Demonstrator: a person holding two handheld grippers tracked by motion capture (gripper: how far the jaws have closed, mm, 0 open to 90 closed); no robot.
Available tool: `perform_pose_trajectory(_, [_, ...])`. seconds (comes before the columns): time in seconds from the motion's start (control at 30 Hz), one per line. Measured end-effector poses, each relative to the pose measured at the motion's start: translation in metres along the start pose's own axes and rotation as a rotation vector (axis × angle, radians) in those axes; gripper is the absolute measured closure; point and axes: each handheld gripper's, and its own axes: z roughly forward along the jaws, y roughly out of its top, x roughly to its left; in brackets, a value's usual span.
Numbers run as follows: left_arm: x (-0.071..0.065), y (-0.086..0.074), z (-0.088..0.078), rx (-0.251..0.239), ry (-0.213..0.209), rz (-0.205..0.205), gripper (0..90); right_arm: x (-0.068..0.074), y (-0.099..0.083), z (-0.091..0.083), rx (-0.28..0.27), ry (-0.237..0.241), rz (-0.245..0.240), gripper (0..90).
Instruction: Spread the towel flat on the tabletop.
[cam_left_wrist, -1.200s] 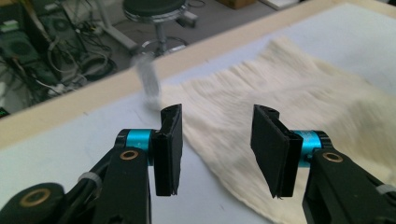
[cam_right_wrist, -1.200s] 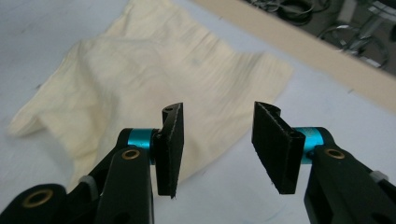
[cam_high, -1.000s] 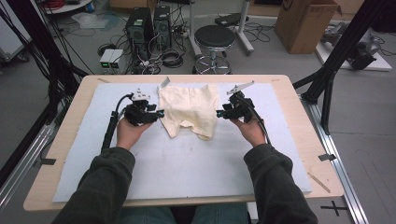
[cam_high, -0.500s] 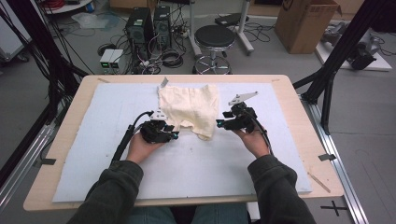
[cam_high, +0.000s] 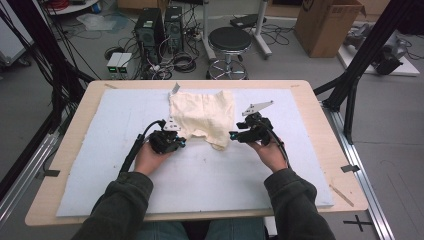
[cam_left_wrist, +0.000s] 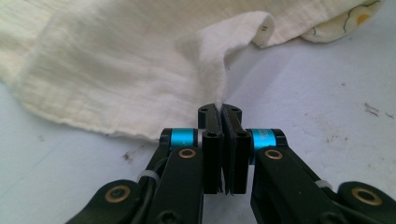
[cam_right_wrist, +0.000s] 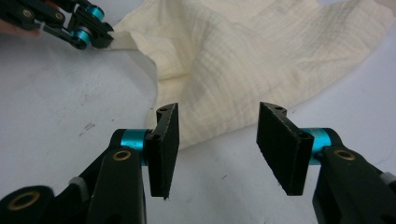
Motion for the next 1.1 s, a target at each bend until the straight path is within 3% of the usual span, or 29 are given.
perform_pose_trajectory(0.17, [0.008, -0.005, -0.029, -0.037, 0.055, -0.001, 87.2, 0.006, 0.002, 0.002, 0.000, 0.010, -0.012, 48.9])
perform_pose_trajectory(0.4, [0.014, -0.028, -0.057, -0.023, 0.093, -0.008, 87.2, 0.014, 0.003, 0.011, 0.023, 0.042, -0.025, 48.9])
perform_pose_trajectory(0.73, [0.005, -0.055, -0.072, 0.002, 0.107, 0.004, 87.0, 0.025, 0.003, 0.017, 0.056, 0.070, -0.046, 49.2])
perform_pose_trajectory(0.93, [0.009, -0.070, -0.078, 0.012, 0.117, -0.028, 86.7, 0.031, 0.003, 0.024, 0.077, 0.093, -0.055, 49.5])
perform_pose_trajectory(1.1, [0.011, -0.073, -0.077, 0.010, 0.118, -0.046, 86.5, 0.033, 0.002, 0.036, 0.109, 0.100, -0.067, 51.2])
